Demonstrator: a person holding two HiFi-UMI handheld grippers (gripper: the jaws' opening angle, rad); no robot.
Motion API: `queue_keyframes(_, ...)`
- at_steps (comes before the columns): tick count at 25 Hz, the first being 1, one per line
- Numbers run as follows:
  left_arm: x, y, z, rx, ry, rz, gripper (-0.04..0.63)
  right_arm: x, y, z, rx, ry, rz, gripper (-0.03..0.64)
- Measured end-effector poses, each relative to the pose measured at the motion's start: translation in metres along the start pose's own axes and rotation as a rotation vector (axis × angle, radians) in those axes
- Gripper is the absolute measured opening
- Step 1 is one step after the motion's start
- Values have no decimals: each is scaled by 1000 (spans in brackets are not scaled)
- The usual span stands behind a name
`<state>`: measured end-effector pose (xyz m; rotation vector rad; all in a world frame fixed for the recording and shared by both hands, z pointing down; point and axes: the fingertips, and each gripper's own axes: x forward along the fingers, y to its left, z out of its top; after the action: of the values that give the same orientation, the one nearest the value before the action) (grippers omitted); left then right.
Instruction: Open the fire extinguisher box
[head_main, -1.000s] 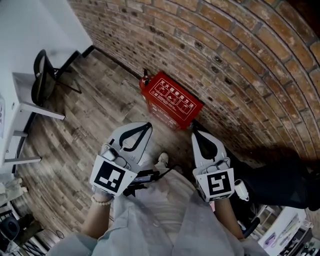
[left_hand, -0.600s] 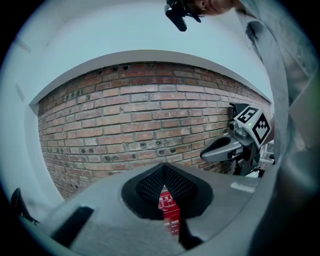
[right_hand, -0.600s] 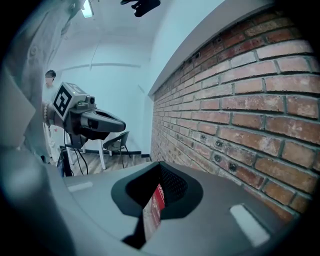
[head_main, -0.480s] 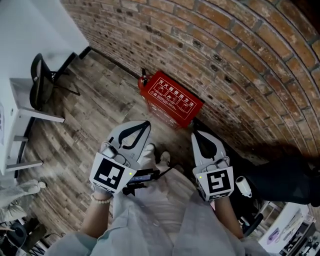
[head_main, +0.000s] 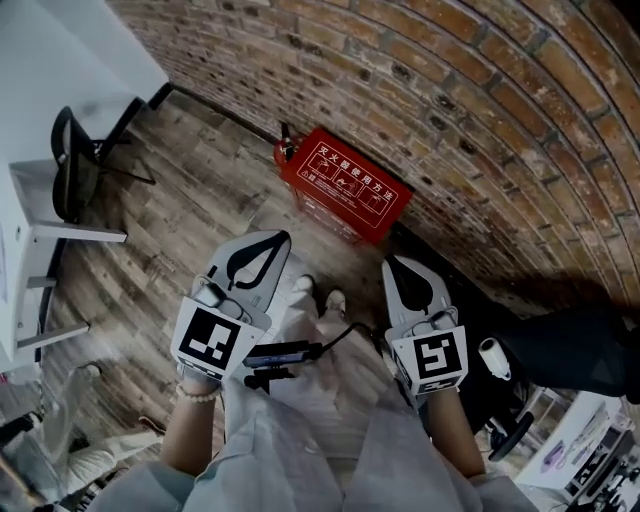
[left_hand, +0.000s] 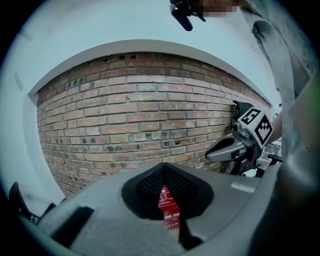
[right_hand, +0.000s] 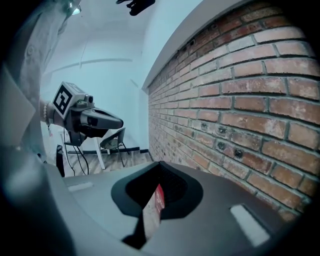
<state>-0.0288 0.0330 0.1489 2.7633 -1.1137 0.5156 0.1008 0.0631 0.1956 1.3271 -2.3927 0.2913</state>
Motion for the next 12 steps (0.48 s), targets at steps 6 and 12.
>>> queue_keyframes(6,12,19,-27,-57,56,-4,-3,16,1,-25,65,55,-18,3)
queue_keyframes(12,34,36,-63,-99,101,-41,-3,40,-6,-65,175,115,-11,-2)
